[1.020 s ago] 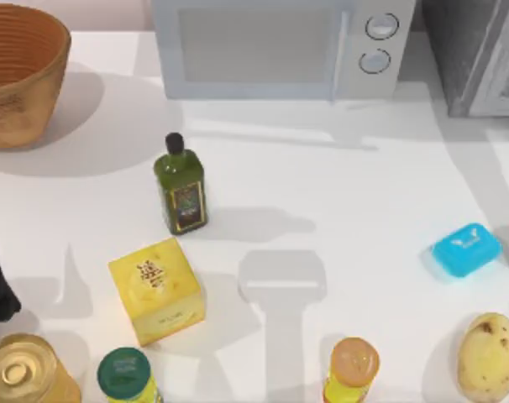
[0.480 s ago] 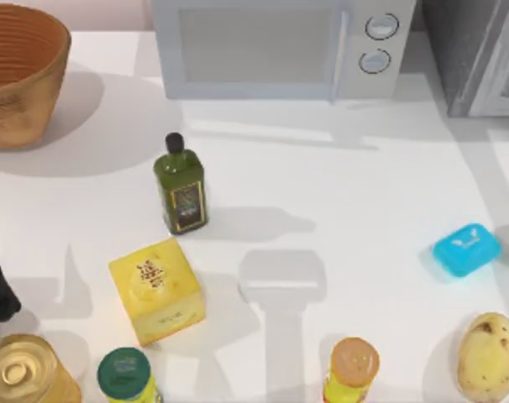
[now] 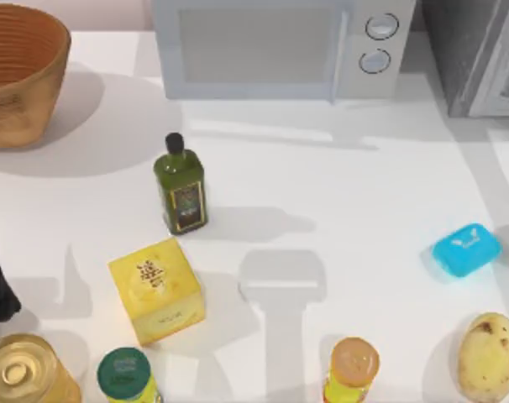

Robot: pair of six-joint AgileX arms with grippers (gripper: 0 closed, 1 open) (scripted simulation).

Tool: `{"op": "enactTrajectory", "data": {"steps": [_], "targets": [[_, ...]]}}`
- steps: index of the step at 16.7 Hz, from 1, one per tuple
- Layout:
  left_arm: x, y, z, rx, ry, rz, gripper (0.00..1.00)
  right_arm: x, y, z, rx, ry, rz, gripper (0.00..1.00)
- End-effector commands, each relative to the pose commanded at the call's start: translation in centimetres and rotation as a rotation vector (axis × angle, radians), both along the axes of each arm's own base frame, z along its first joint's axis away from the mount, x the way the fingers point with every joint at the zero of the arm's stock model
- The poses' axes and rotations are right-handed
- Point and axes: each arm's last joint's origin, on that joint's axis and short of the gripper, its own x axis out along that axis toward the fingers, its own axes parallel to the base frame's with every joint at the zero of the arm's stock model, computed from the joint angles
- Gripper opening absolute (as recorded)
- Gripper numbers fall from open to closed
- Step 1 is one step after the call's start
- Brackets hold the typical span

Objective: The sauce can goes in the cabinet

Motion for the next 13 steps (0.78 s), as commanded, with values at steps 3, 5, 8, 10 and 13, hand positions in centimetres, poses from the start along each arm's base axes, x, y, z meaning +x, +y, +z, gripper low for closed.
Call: {"op": "enactTrajectory", "data": {"steps": [3,5,8,10,13], "targets": [[0.0,0.0,0.0,0.0,0.0,0.0,1.0,0.0,0.0,0.0,0.0,0.0,0.0,0.68],[0.0,0.0,0.0,0.0,0.0,0.0,1.0,0.0,0.0,0.0,0.0,0.0,0.0,0.83],[0.0,0.0,0.0,0.0,0.0,0.0,1.0,0.0,0.0,0.0,0.0,0.0,0.0,1.0],[0.0,0.0,0.0,0.0,0.0,0.0,1.0,0.0,0.0,0.0,0.0,0.0,0.0,1.0],[0.0,0.0,0.0,0.0,0.0,0.0,1.0,0.0,0.0,0.0,0.0,0.0,0.0,1.0]]}}
